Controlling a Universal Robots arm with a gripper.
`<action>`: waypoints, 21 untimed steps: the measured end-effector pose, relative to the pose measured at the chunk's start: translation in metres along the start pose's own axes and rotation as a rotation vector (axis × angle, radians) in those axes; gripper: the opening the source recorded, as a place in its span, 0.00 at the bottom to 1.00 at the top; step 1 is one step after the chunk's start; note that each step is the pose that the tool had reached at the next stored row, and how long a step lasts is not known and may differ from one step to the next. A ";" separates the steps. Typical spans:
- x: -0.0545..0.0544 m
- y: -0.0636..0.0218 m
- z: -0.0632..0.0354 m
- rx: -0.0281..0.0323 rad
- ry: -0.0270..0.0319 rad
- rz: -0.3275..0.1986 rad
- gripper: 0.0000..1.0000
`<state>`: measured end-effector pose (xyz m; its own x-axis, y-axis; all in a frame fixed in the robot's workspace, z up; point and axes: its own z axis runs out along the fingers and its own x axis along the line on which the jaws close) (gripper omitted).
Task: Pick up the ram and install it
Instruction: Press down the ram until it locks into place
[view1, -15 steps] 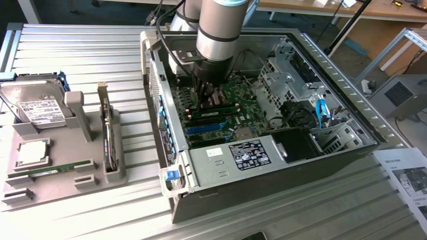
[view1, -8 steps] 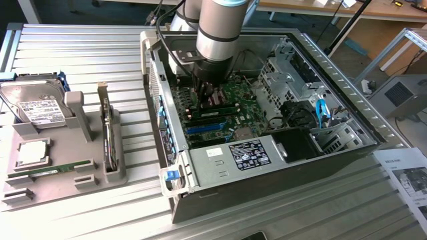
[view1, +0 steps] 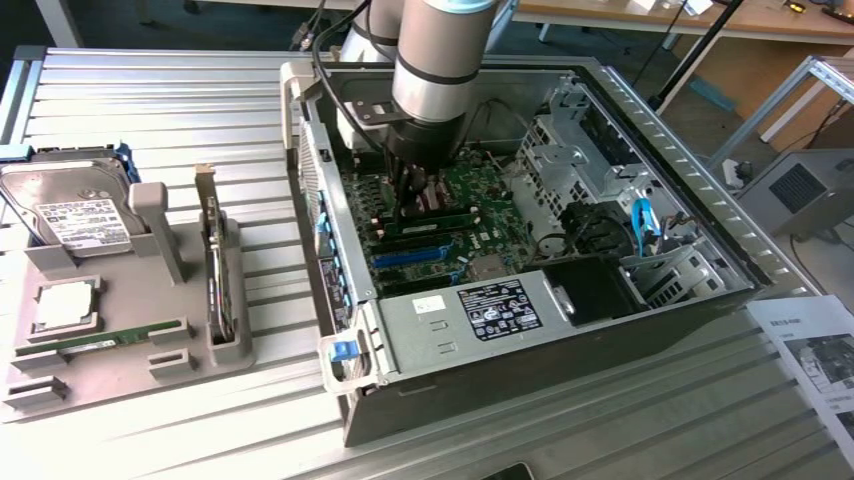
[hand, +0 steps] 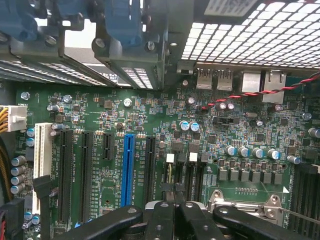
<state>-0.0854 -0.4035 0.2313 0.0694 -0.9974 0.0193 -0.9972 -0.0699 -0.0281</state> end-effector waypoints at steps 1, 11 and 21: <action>0.000 0.0000 0.0000 -0.0001 0.0000 0.000 0.11; 0.000 0.0000 0.0010 -0.0001 -0.0001 0.000 0.11; 0.000 -0.0002 -0.0067 0.0001 -0.0004 0.000 0.11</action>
<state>-0.0854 -0.4035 0.2380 0.0695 -0.9974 0.0188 -0.9971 -0.0700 -0.0282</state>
